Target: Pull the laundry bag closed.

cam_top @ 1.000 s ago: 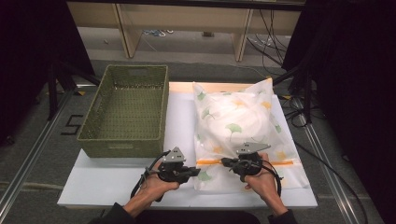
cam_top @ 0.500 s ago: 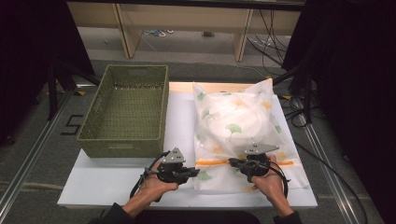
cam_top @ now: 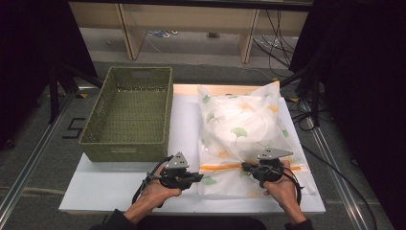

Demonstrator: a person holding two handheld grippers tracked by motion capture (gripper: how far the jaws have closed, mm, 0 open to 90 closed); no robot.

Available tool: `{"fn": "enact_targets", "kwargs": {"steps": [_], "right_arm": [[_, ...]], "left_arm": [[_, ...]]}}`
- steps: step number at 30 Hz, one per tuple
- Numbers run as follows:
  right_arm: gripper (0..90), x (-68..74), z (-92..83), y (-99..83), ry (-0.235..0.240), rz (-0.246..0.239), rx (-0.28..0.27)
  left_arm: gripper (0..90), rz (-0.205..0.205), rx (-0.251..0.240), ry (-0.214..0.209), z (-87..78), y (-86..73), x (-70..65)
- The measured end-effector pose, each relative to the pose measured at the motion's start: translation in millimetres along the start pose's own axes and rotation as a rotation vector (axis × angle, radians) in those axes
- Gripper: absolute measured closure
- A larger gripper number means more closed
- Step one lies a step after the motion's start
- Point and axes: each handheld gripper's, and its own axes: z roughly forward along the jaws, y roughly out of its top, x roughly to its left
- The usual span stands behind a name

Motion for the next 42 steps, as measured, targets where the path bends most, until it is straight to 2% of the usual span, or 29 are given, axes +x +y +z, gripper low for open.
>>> {"fn": "enact_targets", "kwargs": {"steps": [1,2,3,5,6,9,10,11,12,15,16,17,18,19,20,21,23,24,25,26,28,29,31,33,35,37,38,41,42], "right_arm": [[90.0,0.3,-1.9,-0.9,-0.018,0.016,0.005],[90.0,0.6,-2.5,-1.7,-0.017,0.035,0.007],[90.0,-2.6,-2.8,-2.3,-0.021,0.013,-0.003],[90.0,-2.3,-4.8,-4.0,-0.031,0.039,0.004],[90.0,-3.8,-5.0,-4.4,-0.033,0.028,-0.001],[90.0,-4.1,-7.4,-5.1,-0.044,0.045,0.004],[90.0,-6.5,-7.1,-5.6,-0.039,0.030,-0.003],[90.0,-7.4,-8.5,-6.4,-0.045,0.032,-0.003],[90.0,-7.4,-9.1,-6.8,-0.048,0.039,0.000],[90.0,-10.2,-11.1,-8.9,-0.059,0.032,0.005],[90.0,-10.5,-11.6,-9.8,-0.058,0.046,0.009],[90.0,-13.0,-11.8,-11.0,-0.068,0.029,0.004],[90.0,-13.4,-12.1,-11.7,-0.053,0.047,-0.001],[90.0,-13.8,-14.7,-12.1,-0.072,0.054,0.004],[90.0,-15.7,-15.4,-12.6,-0.075,0.039,0.003],[90.0,-15.8,-16.3,-13.8,-0.077,0.062,0.006],[90.0,-19.5,-17.5,-16.3,-0.070,0.058,0.009],[90.0,-21.1,-18.2,-17.3,-0.079,0.054,0.002],[90.0,-21.0,-20.3,-17.7,-0.089,0.070,0.006],[90.0,-22.8,-20.7,-18.4,-0.092,0.058,-0.005],[90.0,-24.0,-23.0,-19.7,-0.086,0.064,0.005],[90.0,-24.5,-23.4,-20.9,-0.089,0.067,0.004],[90.0,-25.0,-26.1,-23.0,-0.120,0.080,0.007],[90.0,-27.4,-27.0,-24.7,-0.111,0.083,0.008],[90.0,-29.0,-30.1,-26.8,-0.129,0.096,0.002],[90.0,-32.4,-33.1,-28.2,-0.125,0.098,0.002],[90.0,-34.9,-34.4,-29.2,-0.124,0.090,0.001],[90.0,-37.0,-38.4,-32.1,-0.142,0.111,0.007],[90.0,-38.2,-39.5,-32.7,-0.134,0.114,0.010]], "left_arm": [[87.8,-0.003,-0.004,0.004,-0.1,-0.2,-0.5],[87.8,0.000,-0.003,0.003,-0.6,-0.2,-0.3],[87.8,-0.002,-0.003,0.004,-0.9,-0.3,-0.5],[87.7,0.000,-0.008,0.004,-1.2,-0.6,-0.5],[87.8,-0.001,-0.007,0.004,-1.4,-0.8,-0.5],[87.8,0.002,-0.004,0.012,-2.5,-1.0,-0.8],[87.8,0.001,-0.003,0.011,-2.8,-1.1,-0.9],[87.8,-0.009,-0.013,0.010,-2.5,-1.2,-1.9],[87.8,0.002,-0.006,0.011,-3.4,-1.3,-1.4],[87.8,0.001,-0.004,0.006,-4.8,-1.5,-1.2],[87.8,0.002,-0.003,0.006,-5.7,-1.4,-0.9],[87.8,0.001,-0.008,0.012,-5.8,-1.6,-1.2],[87.8,-0.004,-0.009,0.013,-6.3,-2.0,-1.3],[87.8,-0.006,-0.011,0.005,-6.1,-2.2,-0.7],[87.8,-0.003,-0.011,0.005,-6.6,-2.4,-0.4],[87.8,-0.001,-0.008,0.013,-7.5,-2.4,-0.6],[87.9,-0.012,-0.017,0.009,-7.8,-2.7,-1.1],[87.8,-0.003,-0.009,0.008,-8.8,-2.7,-0.3],[87.8,-0.003,-0.006,0.002,-9.2,-2.7,0.0],[87.9,-0.002,-0.005,0.002,-9.7,-2.7,0.1],[87.8,-0.010,-0.016,0.009,-9.7,-3.2,-1.0],[87.8,-0.001,-0.008,0.010,-10.5,-3.2,-0.3],[87.8,-0.001,-0.006,0.012,-11.2,-3.8,-0.4],[87.9,0.001,-0.005,0.007,-11.8,-4.3,-0.1],[87.9,0.006,-0.003,0.024,-13.5,-5.0,-0.2],[87.9,-0.007,-0.016,0.013,-13.8,-5.8,-0.5],[87.9,-0.003,-0.003,0.008,-14.9,-5.9,0.4],[87.9,-0.002,-0.003,0.014,-15.7,-7.1,0.0],[87.9,-0.004,-0.007,0.016,-16.2,-7.3,-0.5]]}}
